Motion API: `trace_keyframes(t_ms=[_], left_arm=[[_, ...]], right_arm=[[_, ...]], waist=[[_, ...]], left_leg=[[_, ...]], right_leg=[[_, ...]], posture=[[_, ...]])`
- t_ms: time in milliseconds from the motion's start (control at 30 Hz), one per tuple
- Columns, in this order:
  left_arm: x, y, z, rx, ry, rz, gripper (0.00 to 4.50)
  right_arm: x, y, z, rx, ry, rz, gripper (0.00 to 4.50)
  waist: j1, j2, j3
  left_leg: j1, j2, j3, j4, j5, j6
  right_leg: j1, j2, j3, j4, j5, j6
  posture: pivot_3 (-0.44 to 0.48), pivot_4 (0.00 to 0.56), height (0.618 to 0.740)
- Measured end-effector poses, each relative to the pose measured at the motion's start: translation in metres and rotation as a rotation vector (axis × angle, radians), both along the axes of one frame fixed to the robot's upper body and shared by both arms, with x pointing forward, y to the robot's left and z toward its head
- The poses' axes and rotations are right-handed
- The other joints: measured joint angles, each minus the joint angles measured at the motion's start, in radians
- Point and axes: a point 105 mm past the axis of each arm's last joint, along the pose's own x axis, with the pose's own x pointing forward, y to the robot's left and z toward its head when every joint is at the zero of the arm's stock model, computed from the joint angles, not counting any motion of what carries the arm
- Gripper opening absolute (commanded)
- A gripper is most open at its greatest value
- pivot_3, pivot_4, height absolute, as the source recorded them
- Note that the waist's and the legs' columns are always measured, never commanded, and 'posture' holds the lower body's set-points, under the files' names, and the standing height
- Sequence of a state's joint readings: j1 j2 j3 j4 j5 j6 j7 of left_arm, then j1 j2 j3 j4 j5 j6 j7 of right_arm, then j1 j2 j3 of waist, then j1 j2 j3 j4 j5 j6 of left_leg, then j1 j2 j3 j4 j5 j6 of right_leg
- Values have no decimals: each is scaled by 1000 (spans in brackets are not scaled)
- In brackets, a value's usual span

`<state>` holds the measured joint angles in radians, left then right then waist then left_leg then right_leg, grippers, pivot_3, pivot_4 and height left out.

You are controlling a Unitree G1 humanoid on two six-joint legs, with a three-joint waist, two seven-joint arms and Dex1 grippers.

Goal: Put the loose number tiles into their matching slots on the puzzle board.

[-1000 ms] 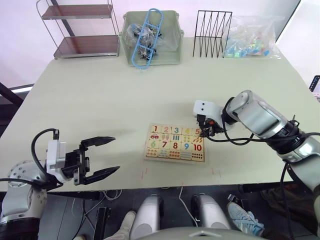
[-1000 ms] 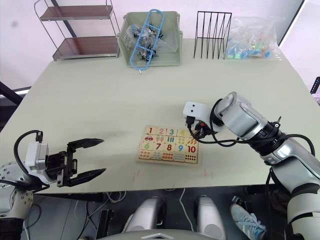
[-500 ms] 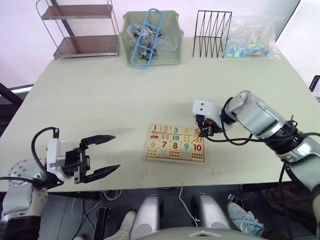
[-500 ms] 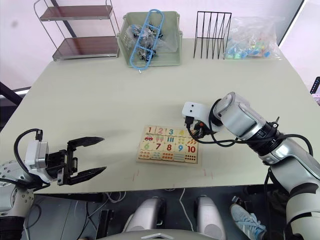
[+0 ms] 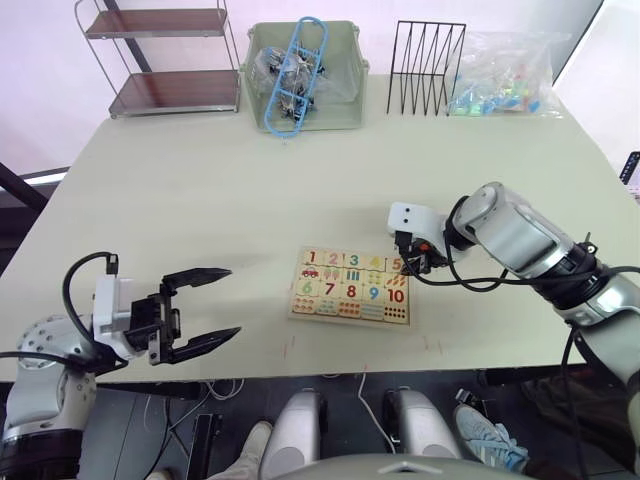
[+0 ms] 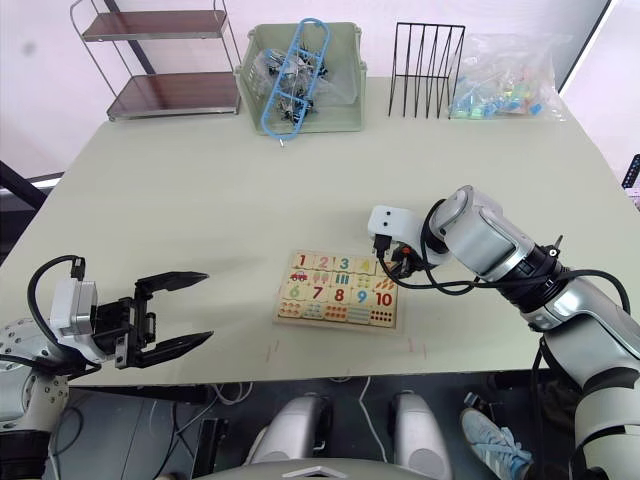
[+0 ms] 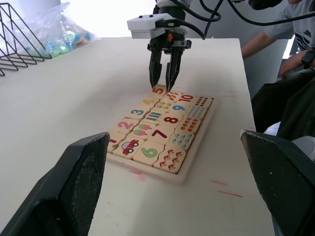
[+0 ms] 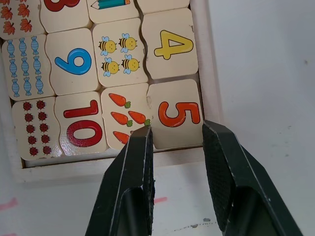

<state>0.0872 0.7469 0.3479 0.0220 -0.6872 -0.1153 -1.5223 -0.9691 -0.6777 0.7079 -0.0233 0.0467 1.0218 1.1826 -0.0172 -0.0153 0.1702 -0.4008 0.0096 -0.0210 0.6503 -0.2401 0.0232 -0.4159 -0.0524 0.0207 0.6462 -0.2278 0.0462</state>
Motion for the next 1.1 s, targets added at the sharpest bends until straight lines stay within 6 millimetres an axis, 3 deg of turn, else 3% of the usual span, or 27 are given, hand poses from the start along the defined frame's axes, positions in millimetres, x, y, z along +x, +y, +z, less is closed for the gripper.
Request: trace_keyframes(t_ms=[167,200,233,333,367,400,933,1100], left_arm=[[0,0,0,-1,-1,2,4500],[0,0,1,0,-2,1,4500],[0,-1,1,0,-3,1,4500],[0,-1,1,1,-5,0,4500],[1,-1,2,0,-6,1,4500],[1,-1,2,-1,-6,5,4500],[2,-5,4,-3,-4,-1,4500],[3,-6,5,-5,-2,-5,4500]], right_arm=[[0,0,0,-1,-2,5,862],[0,0,0,-1,-2,9,1922],[-1,0,-1,-2,1,11,2038],[-1,1,-2,-3,3,21,3591],[-1,0,-2,-4,3,22,3791],[-1,-1,-2,-6,4,21,4457],[2,-15,15,31,-39,35,4457],[-2,-25,10,106,-32,14,4457]], waist=[[0,0,0],[0,0,0],[0,0,0],[0,0,0],[0,0,0],[0,0,0],[0,0,0],[2,0,0]], left_leg=[[0,0,0,0,0,0],[0,0,0,0,0,0],[0,0,0,0,0,0],[0,0,0,0,0,0],[0,0,0,0,0,0],[0,0,0,0,0,0],[0,0,-1,0,0,0],[-1,0,-1,0,0,0]], right_leg=[[0,0,0,0,0,0],[0,0,0,0,0,0],[0,0,0,0,0,0],[0,0,0,0,0,0],[0,0,0,0,0,0],[0,0,0,0,0,0],[0,0,-1,0,0,0],[0,0,-2,-1,0,0]], posture=[[0,150,740],[0,150,740],[0,150,740],[0,150,740],[0,150,740],[0,150,740],[0,150,740],[0,150,740]])
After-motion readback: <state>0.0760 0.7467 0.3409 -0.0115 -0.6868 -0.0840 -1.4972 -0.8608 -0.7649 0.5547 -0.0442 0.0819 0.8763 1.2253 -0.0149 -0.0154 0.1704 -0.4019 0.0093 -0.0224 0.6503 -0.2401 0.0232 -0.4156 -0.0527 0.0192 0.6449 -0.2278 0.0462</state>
